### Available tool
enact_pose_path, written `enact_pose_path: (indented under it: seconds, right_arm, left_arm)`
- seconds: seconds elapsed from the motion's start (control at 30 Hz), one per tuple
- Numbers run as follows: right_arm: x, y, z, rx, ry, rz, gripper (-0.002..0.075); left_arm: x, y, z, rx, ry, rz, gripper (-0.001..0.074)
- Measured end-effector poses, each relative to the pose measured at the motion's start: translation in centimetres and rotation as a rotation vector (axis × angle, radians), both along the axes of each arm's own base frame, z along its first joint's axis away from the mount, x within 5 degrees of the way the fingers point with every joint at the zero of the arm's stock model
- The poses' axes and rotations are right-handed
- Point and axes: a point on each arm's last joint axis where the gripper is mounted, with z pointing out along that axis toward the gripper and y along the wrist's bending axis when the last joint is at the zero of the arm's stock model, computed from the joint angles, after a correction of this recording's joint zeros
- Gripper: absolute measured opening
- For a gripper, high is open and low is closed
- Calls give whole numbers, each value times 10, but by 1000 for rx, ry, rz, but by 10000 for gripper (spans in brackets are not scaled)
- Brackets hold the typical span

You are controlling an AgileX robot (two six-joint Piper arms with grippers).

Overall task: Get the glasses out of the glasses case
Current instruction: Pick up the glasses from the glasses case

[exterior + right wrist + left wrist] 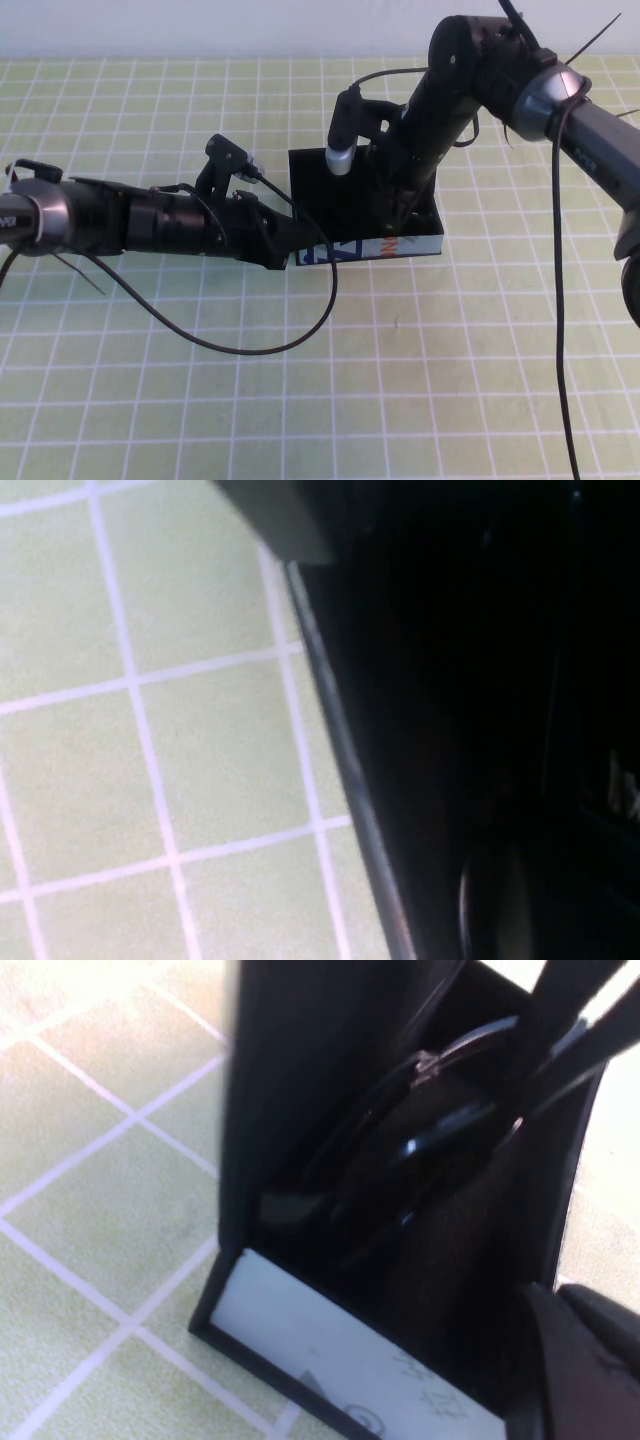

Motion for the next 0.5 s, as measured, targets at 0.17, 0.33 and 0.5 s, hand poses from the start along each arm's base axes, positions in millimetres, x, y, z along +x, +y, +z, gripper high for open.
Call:
enact_pose_path:
  seconds: [0.17,0.33,0.5]
  right_arm:
    - [-1,-1,10,11,-5,-35,1]
    - [-4,-3,27,29,-26,-60,1]
    - [-7,-4,40,46,-31,-112,1]
  left_arm:
    - [0,0,0,0,0,0,-4]
    - [0,0,0,-1,0,-1,-4]
    - [0,0,0,-1,0,-1,-4]
